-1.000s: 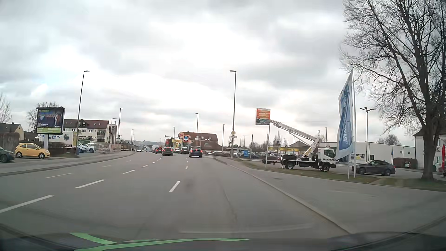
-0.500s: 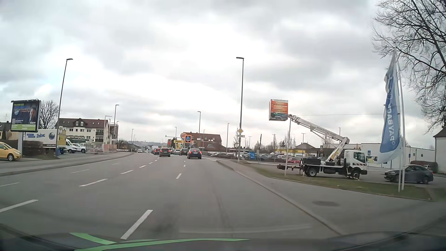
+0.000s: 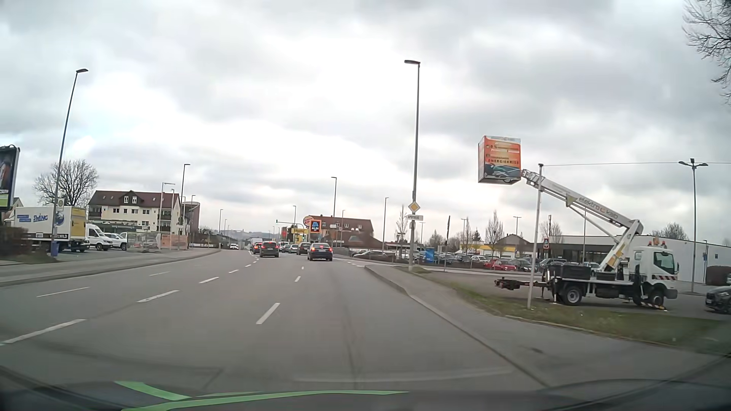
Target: Follow the waypoints while adhering to traffic rules and regulations
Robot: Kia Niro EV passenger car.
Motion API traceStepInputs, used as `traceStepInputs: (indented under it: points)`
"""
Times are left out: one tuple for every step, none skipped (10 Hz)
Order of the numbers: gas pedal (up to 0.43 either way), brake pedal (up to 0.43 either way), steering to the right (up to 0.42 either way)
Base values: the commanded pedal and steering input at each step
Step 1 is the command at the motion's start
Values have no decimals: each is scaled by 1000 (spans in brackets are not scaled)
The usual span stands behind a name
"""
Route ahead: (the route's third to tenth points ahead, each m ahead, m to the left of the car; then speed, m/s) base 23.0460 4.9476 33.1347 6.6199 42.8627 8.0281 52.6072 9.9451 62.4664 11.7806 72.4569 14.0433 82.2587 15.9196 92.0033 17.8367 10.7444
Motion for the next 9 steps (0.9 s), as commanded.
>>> traceStepInputs:
  points:
    - [0, 0, -19]
    - [0, 0, -19]
    - [0, 0, -19]
    - [0, 0, -20]
    - [0, 0, -19]
    - [0, 0, -19]
    - [0, 0, -19]
    - [0, 0, -18]
    - [0, 0, -18]
